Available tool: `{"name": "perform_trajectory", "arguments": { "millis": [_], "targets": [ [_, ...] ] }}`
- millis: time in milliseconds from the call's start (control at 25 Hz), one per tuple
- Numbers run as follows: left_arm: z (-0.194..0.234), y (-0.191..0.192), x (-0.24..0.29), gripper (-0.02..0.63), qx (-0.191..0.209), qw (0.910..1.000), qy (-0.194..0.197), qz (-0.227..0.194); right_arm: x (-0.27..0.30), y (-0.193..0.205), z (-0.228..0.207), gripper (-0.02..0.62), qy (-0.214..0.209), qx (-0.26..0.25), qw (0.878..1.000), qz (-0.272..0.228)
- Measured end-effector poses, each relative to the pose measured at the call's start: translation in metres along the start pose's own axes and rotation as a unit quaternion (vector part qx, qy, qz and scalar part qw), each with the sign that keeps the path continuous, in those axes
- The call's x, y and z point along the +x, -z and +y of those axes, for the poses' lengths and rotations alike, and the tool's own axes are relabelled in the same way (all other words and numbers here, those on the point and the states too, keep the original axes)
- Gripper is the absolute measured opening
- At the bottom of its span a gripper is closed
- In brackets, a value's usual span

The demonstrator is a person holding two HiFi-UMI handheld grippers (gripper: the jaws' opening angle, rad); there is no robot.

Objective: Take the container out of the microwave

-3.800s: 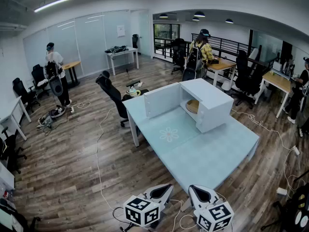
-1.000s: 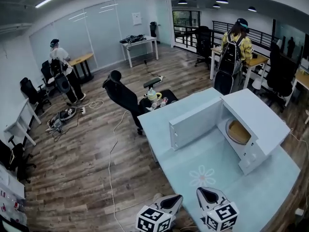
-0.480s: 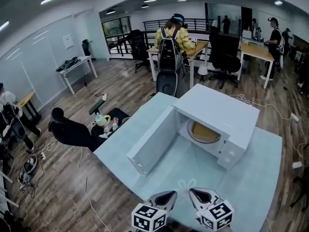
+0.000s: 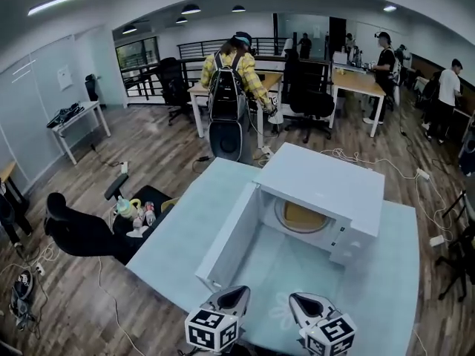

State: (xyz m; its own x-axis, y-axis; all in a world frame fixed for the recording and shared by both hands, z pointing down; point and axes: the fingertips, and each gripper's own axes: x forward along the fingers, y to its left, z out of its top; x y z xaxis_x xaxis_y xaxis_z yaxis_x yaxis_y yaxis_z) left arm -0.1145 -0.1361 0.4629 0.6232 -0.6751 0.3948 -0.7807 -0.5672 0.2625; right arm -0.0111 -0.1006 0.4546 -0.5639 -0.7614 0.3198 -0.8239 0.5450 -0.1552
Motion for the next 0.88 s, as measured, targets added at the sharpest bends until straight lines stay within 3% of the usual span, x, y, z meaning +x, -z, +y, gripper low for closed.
{"name": "perform_trajectory", "arguments": {
  "millis": [200,640,880],
  "targets": [
    [0.018,-0.014,0.009,0.005,0.011,0.9999,0.007,-0.003,0.013,-0.016,0.009,0.009,0.020,0.001,1.000,-0.008],
    [0.052,-0.013,-0.003,0.005,-0.021,0.9988,-0.037,-0.024,0.047,-0.015,0.017,0.010,0.015,0.004,1.000,0.011],
    [0.070,-0.014,-0.007,0.005,-0.016,0.9980,-0.055,-0.025,0.060,-0.018,0.009,0.009,0.020,0.008,1.000,0.010]
  ]
}}
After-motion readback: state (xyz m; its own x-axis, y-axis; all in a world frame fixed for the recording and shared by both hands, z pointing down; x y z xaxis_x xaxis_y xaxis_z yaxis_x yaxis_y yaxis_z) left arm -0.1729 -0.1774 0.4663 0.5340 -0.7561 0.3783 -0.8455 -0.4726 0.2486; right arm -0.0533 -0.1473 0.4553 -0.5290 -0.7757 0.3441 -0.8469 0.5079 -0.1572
